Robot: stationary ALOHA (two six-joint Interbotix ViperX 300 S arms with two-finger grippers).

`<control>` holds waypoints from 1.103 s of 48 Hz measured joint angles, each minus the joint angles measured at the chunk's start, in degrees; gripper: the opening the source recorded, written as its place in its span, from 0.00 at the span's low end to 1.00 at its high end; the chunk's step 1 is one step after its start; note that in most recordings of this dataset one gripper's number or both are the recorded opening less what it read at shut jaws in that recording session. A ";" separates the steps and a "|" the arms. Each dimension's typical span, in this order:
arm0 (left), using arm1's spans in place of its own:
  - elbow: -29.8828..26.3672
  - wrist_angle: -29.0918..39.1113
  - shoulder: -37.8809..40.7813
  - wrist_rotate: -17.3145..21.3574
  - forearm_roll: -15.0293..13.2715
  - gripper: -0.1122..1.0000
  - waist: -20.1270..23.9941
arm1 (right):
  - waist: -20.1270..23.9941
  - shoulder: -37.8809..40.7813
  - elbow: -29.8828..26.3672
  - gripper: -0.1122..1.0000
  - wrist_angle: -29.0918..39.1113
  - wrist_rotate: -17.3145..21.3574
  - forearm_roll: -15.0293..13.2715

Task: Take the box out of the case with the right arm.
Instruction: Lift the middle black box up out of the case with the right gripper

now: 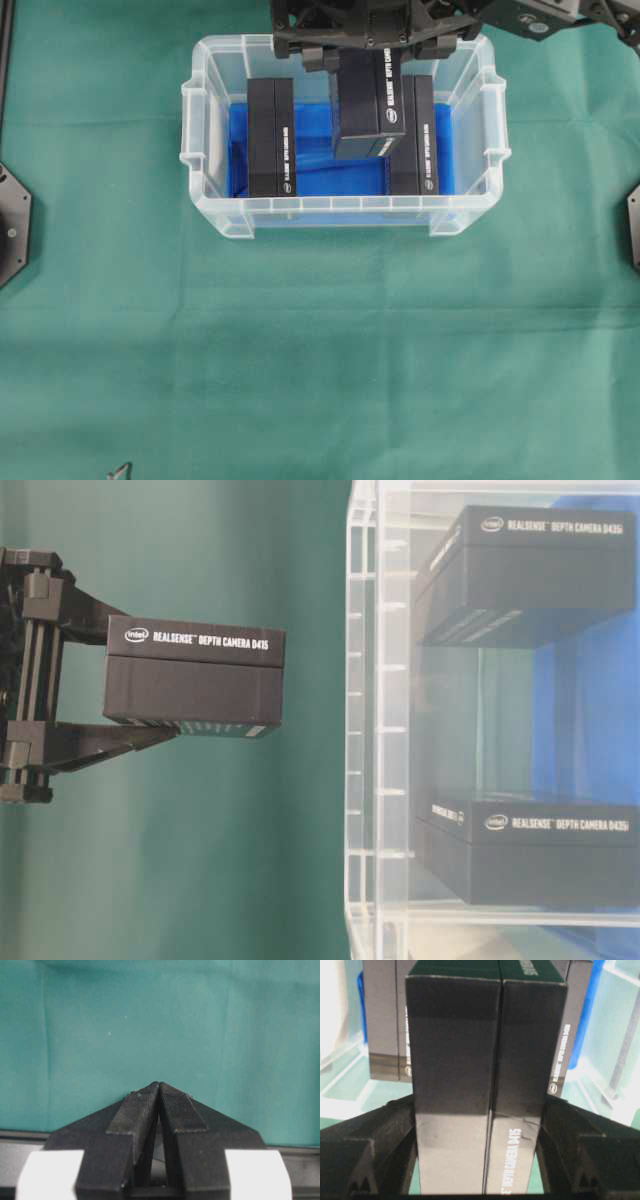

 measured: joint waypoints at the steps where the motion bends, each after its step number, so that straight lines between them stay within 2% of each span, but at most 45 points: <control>1: 0.00 0.00 0.00 0.00 0.09 0.10 0.00 | 0.00 0.00 0.09 0.71 0.00 0.00 0.00; 36: 0.00 0.00 0.00 0.00 0.00 0.10 -0.09 | 0.00 0.09 0.00 0.71 0.00 0.18 -0.53; 53: 0.00 0.00 0.09 0.00 0.00 0.10 0.00 | 3.34 0.00 0.00 0.71 1.05 4.22 -1.49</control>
